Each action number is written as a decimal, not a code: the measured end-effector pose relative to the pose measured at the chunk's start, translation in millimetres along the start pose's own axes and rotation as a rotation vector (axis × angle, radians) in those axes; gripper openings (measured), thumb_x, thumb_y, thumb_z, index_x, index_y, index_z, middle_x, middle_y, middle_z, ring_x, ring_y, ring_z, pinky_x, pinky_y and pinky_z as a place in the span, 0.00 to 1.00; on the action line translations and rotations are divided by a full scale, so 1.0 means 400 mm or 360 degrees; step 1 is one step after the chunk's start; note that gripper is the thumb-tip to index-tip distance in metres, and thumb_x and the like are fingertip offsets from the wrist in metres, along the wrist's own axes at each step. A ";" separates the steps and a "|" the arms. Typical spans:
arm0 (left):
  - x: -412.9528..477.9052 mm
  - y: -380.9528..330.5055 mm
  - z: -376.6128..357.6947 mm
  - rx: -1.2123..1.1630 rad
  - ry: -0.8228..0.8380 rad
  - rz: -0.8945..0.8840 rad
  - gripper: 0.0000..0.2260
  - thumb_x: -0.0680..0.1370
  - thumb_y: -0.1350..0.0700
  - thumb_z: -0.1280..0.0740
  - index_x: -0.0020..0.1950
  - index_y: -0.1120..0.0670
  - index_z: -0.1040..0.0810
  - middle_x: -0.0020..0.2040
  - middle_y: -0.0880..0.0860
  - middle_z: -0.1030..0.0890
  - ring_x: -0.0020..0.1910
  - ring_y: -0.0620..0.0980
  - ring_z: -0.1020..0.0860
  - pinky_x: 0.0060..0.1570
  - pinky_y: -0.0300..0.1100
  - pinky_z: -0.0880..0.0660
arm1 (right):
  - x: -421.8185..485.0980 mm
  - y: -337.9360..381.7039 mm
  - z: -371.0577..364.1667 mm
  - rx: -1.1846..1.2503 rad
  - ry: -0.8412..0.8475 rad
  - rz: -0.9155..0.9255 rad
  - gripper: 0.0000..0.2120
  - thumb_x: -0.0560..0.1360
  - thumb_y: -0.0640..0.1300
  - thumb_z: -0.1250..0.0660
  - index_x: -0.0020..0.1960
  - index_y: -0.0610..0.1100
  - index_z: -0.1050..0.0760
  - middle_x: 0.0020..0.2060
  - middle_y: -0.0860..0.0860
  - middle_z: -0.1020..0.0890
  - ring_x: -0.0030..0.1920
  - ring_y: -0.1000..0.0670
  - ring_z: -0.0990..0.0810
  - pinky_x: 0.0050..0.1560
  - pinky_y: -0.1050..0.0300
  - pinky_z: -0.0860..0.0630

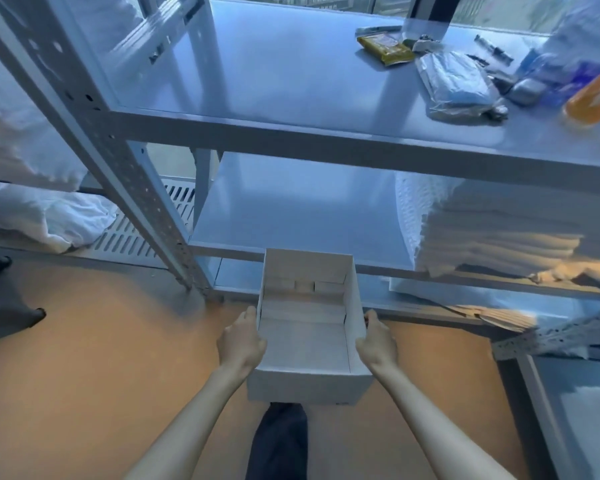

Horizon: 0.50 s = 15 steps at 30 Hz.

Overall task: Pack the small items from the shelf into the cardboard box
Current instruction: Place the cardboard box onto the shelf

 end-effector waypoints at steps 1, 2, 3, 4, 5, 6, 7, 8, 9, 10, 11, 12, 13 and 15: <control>-0.038 -0.008 0.010 0.0006 -0.0025 -0.0025 0.15 0.71 0.59 0.37 0.56 0.54 0.30 0.51 0.52 0.21 0.43 0.58 0.23 0.33 0.42 0.35 | -0.045 -0.011 0.015 0.0028 -0.0047 0.0022 0.08 0.71 0.35 0.39 0.49 0.42 0.33 0.47 0.44 0.20 0.45 0.40 0.23 0.40 0.55 0.34; -0.077 -0.016 0.022 0.0012 -0.0050 -0.0053 0.14 0.71 0.58 0.36 0.56 0.53 0.30 0.51 0.52 0.21 0.44 0.58 0.23 0.33 0.42 0.35 | -0.090 -0.024 0.033 0.0046 -0.0095 0.0041 0.08 0.71 0.35 0.38 0.47 0.44 0.33 0.46 0.45 0.19 0.44 0.40 0.23 0.39 0.55 0.35; -0.115 -0.025 0.036 0.0018 -0.0080 -0.0077 0.12 0.71 0.58 0.36 0.55 0.53 0.31 0.51 0.52 0.21 0.44 0.59 0.23 0.34 0.42 0.35 | -0.131 -0.033 0.053 0.0052 -0.0137 0.0063 0.09 0.70 0.35 0.37 0.48 0.44 0.33 0.46 0.46 0.19 0.44 0.41 0.22 0.39 0.55 0.35; -0.153 -0.036 0.052 0.0029 -0.0108 -0.0099 0.11 0.72 0.57 0.36 0.53 0.53 0.32 0.51 0.53 0.21 0.45 0.59 0.23 0.34 0.43 0.35 | -0.169 -0.042 0.075 0.0054 -0.0168 0.0074 0.10 0.70 0.35 0.37 0.49 0.45 0.32 0.46 0.47 0.18 0.45 0.41 0.21 0.39 0.55 0.33; -0.191 -0.046 0.068 0.0043 -0.0127 -0.0113 0.11 0.73 0.56 0.36 0.53 0.53 0.32 0.51 0.53 0.22 0.45 0.59 0.23 0.34 0.43 0.34 | -0.206 -0.050 0.099 0.0062 -0.0196 0.0079 0.12 0.70 0.35 0.36 0.50 0.45 0.30 0.47 0.47 0.18 0.45 0.42 0.21 0.40 0.55 0.31; -0.225 -0.055 0.083 0.0050 -0.0142 -0.0117 0.11 0.73 0.56 0.36 0.54 0.53 0.32 0.51 0.53 0.22 0.46 0.59 0.23 0.35 0.43 0.34 | -0.237 -0.053 0.123 0.0075 -0.0226 0.0090 0.12 0.69 0.36 0.36 0.51 0.46 0.30 0.46 0.48 0.17 0.45 0.42 0.20 0.41 0.55 0.28; -0.255 -0.062 0.101 0.0047 -0.0155 -0.0117 0.11 0.73 0.55 0.36 0.54 0.53 0.32 0.51 0.53 0.22 0.47 0.59 0.23 0.35 0.43 0.33 | -0.264 -0.052 0.147 0.0091 -0.0260 0.0113 0.11 0.69 0.37 0.36 0.50 0.46 0.29 0.46 0.48 0.17 0.45 0.43 0.20 0.42 0.54 0.26; -0.283 -0.067 0.122 0.0030 -0.0168 -0.0116 0.11 0.74 0.55 0.36 0.55 0.53 0.32 0.51 0.53 0.21 0.47 0.58 0.23 0.36 0.43 0.32 | -0.290 -0.045 0.171 0.0105 -0.0296 0.0144 0.10 0.69 0.37 0.35 0.49 0.46 0.29 0.45 0.49 0.17 0.44 0.43 0.19 0.42 0.53 0.24; -0.307 -0.071 0.146 0.0006 -0.0183 -0.0118 0.11 0.73 0.55 0.36 0.54 0.53 0.31 0.50 0.53 0.21 0.46 0.58 0.23 0.35 0.43 0.32 | -0.314 -0.034 0.193 0.0119 -0.0335 0.0184 0.10 0.69 0.37 0.35 0.49 0.46 0.28 0.46 0.49 0.17 0.44 0.44 0.19 0.43 0.52 0.23; -0.328 -0.073 0.174 -0.0015 -0.0205 -0.0124 0.11 0.73 0.55 0.35 0.54 0.53 0.31 0.49 0.53 0.21 0.45 0.57 0.23 0.35 0.43 0.31 | -0.336 -0.018 0.213 0.0132 -0.0374 0.0228 0.11 0.69 0.37 0.34 0.50 0.46 0.27 0.47 0.49 0.17 0.45 0.45 0.19 0.43 0.53 0.22; -0.346 -0.075 0.204 -0.0025 -0.0229 -0.0128 0.11 0.72 0.55 0.35 0.53 0.53 0.32 0.48 0.54 0.21 0.45 0.58 0.22 0.35 0.43 0.31 | -0.356 0.001 0.233 0.0141 -0.0411 0.0272 0.12 0.69 0.37 0.34 0.51 0.46 0.27 0.48 0.49 0.17 0.45 0.46 0.19 0.42 0.54 0.23; -0.361 -0.075 0.235 -0.0030 -0.0257 -0.0128 0.12 0.72 0.55 0.34 0.53 0.53 0.32 0.48 0.54 0.21 0.45 0.58 0.22 0.35 0.44 0.30 | -0.374 0.023 0.251 0.0144 -0.0447 0.0312 0.12 0.69 0.37 0.34 0.52 0.46 0.26 0.49 0.49 0.17 0.46 0.46 0.19 0.43 0.55 0.24; -0.374 -0.076 0.269 -0.0035 -0.0295 -0.0129 0.13 0.72 0.56 0.34 0.53 0.53 0.32 0.47 0.54 0.22 0.45 0.59 0.22 0.36 0.45 0.28 | -0.389 0.047 0.269 0.0148 -0.0481 0.0342 0.13 0.70 0.37 0.34 0.53 0.46 0.26 0.50 0.50 0.17 0.47 0.46 0.19 0.44 0.55 0.24; -0.387 -0.081 0.338 -0.0053 -0.0383 -0.0154 0.14 0.71 0.56 0.34 0.54 0.53 0.33 0.45 0.54 0.22 0.43 0.59 0.23 0.37 0.47 0.27 | -0.411 0.094 0.303 0.0169 -0.0532 0.0382 0.14 0.69 0.36 0.33 0.54 0.46 0.26 0.50 0.50 0.18 0.49 0.45 0.19 0.48 0.52 0.24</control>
Point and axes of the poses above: each hand's wrist, its own x-axis towards the middle knuckle, its own z-axis out of the back of the hand, y = z × x, the point moved 7 cm from there along x, towards the middle knuckle
